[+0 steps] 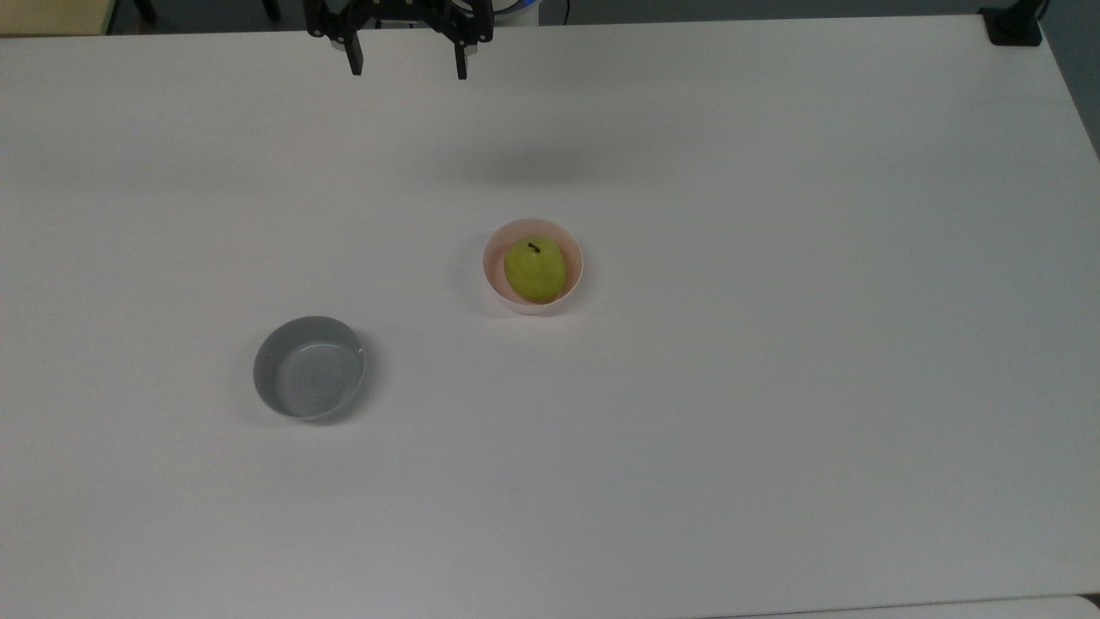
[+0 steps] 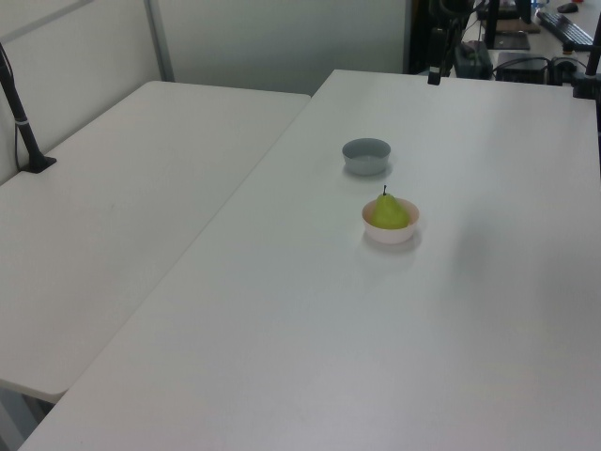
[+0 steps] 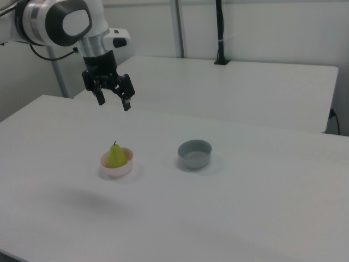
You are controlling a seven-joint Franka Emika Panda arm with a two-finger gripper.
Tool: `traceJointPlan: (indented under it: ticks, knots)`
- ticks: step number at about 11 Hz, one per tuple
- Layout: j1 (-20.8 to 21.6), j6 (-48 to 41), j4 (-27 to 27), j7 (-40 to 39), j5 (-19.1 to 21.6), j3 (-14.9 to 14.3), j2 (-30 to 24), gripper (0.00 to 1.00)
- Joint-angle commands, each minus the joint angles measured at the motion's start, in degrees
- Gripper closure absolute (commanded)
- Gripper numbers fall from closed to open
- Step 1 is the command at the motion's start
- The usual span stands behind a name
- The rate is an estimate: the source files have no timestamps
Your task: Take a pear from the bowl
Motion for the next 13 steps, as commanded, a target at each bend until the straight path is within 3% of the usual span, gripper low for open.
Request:
traceJointPlan:
  ticks: [1, 13]
  knots:
    - [1.11, 1.12, -0.73, -0.91, 1.15, -1.11, -0.59, 0.00]
    - [1.02, 0.94, -0.73, -1.78, 1.15, -1.11, -0.51, 0.00]
